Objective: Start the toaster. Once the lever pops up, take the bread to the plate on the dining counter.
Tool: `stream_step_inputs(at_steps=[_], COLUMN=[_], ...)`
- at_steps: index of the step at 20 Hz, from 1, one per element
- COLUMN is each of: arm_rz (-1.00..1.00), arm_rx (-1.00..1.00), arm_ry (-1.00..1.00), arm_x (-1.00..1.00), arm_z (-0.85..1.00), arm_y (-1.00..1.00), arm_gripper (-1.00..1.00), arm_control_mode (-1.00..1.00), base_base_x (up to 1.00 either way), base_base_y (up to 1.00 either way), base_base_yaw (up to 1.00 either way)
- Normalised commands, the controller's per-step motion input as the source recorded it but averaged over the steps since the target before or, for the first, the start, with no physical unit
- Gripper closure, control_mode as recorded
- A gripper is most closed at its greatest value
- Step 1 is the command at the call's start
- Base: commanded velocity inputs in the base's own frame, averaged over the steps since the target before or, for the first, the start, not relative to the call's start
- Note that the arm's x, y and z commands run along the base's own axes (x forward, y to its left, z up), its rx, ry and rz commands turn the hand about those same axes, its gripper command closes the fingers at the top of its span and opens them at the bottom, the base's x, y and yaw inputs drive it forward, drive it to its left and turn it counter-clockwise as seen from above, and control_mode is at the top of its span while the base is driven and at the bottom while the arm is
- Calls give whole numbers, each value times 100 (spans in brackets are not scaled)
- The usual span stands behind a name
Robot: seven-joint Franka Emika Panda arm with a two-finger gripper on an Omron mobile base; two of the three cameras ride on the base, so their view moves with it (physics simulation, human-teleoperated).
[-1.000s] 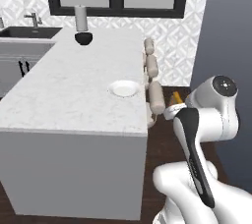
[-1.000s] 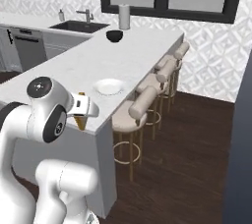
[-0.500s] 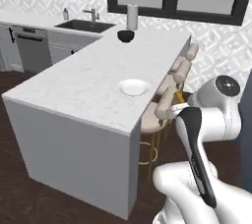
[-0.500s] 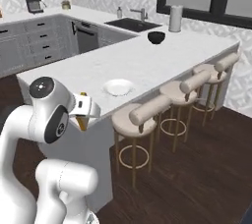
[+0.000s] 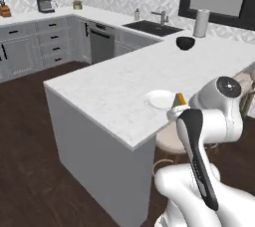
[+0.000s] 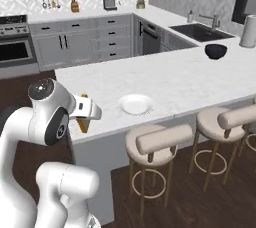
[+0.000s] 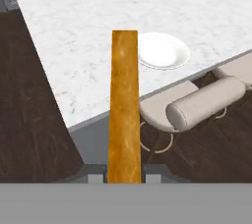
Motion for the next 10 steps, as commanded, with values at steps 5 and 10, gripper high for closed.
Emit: stream_step_inputs(at_steps=[5, 10], arm_rz=[0, 0], arm_rx=[0, 0], arm_ry=[0, 0], arm_x=[0, 0], arm_z=[0, 0], arm_y=[0, 0], arm_gripper=[100, 100], arm_control_mode=[100, 100], base_base_x=[9, 16], base_base_y=[-87, -75], base_base_yaw=[53, 52])
